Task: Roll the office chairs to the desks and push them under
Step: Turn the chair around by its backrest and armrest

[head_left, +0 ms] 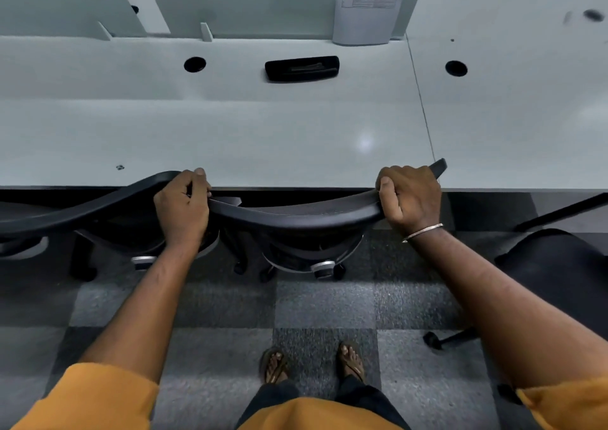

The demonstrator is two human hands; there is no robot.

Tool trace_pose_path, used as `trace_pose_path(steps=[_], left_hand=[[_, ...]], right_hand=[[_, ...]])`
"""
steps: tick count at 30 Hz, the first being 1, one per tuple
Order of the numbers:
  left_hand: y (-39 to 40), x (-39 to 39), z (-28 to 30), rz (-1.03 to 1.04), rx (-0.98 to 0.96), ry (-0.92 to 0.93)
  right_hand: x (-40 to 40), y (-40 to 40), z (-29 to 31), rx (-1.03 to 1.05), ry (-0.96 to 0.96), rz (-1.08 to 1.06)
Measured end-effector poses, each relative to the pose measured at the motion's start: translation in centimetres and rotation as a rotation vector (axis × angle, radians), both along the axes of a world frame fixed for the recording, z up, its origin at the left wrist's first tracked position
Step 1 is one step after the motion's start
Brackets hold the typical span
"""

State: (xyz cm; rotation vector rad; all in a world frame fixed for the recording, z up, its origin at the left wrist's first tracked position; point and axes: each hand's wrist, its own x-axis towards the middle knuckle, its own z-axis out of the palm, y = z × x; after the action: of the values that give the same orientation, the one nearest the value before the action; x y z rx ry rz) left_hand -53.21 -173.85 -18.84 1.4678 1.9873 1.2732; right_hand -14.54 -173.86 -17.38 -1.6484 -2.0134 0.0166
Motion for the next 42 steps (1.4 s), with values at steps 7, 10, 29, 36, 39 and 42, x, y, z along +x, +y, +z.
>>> trace_pose_path(steps=[7,10,29,36,39,42], left_hand=[[-5.1,-5.2,3.2,-0.084,0.095,0.265],[-8.6,-9.0,2.8,-0.040,0.056,0.242],[-4.9,-29.0,2.7,0.581,-0.234,-0.644],[-0.7,-29.7,1.8,0.880,-0.132,-0.638],[0.3,-32.5,0.5,0.895,-0.086,-0.635],[1.3,-35.1,-0.2,0.883,-0.104,-0.629]], right_hand=[[-8.7,-7.2,1.8,0.021,0.156,0.215],[-15.3,-9.2,2.9,0.081,0.167,0.374],[-38.2,2.9,2.1,-0.287,-0.144,0.619],[-42.9,8.3,1.0,-0.423,-0.460,0.741],[-45.1,8.9,-0.5,-0.273,-0.413,0.805],[-46.6,9.3,-1.0,-0.198,-0.375,0.801]])
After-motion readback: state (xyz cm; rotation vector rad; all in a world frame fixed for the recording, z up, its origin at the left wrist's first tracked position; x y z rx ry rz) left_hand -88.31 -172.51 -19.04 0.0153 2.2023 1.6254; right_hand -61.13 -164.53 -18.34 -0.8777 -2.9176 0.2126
